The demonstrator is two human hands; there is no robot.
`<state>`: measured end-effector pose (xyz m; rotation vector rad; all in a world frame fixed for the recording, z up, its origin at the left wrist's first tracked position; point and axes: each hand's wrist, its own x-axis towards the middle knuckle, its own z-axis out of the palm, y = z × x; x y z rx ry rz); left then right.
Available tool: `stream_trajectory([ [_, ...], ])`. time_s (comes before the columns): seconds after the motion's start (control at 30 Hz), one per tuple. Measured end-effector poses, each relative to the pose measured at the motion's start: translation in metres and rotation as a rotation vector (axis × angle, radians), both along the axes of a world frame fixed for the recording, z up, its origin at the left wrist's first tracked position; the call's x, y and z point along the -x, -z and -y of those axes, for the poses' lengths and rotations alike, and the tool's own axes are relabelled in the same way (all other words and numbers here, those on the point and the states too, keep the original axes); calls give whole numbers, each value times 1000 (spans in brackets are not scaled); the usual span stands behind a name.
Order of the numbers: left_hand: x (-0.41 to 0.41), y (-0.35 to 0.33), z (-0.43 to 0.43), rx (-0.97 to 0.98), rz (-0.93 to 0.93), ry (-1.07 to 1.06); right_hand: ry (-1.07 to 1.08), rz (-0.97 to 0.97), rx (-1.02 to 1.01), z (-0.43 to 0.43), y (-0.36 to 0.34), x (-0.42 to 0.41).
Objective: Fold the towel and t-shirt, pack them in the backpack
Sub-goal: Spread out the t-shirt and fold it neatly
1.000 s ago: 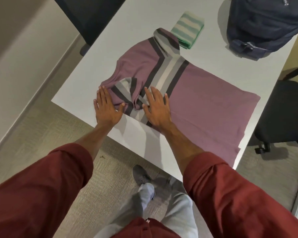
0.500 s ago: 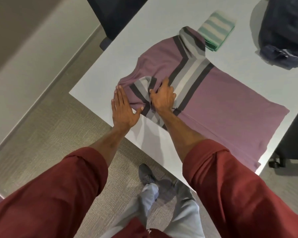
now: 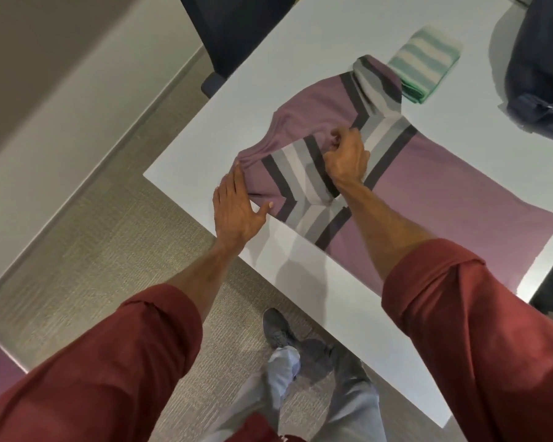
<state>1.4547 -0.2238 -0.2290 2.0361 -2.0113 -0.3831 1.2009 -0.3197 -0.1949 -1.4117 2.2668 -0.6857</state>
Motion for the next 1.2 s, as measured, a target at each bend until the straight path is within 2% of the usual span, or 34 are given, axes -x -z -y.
stream_trajectory([
  [0.1, -12, -9, 8, 46, -57, 36, 15, -99, 116, -22, -3, -15],
  [0.27, -25, -27, 32, -26, -116, 93, -409, -183, 186, -71, 6, -56],
  [0.4, -38, -42, 47, -2, -211, 207, -510, -193, 192, -109, 21, -71],
  [0.47, -43, -46, 57, -3, -166, 279, -568, -216, 144, -127, 28, -71],
  [0.57, -47, -46, 75, -40, 38, 366, -676, -280, 64, -148, 40, -65],
  [0.67, -51, -39, 84, -23, 186, 338, -702, -330, -2, -161, 45, -58],
  [0.8, -48, -37, 66, 25, 264, 182, -713, -359, -19, -167, 45, -56],
  [0.9, -31, -34, 41, 103, 257, 285, -721, -351, -39, -171, 43, -56],
  [1.0, -17, -13, 18, 51, 276, 476, -720, -337, -53, -180, 45, -47],
  [1.07, -12, 1, 14, 2, 285, 478, -699, -330, -75, -185, 47, -38],
  [1.2, -7, 11, 22, -79, 173, 415, -670, -365, -102, -199, 47, -19],
])
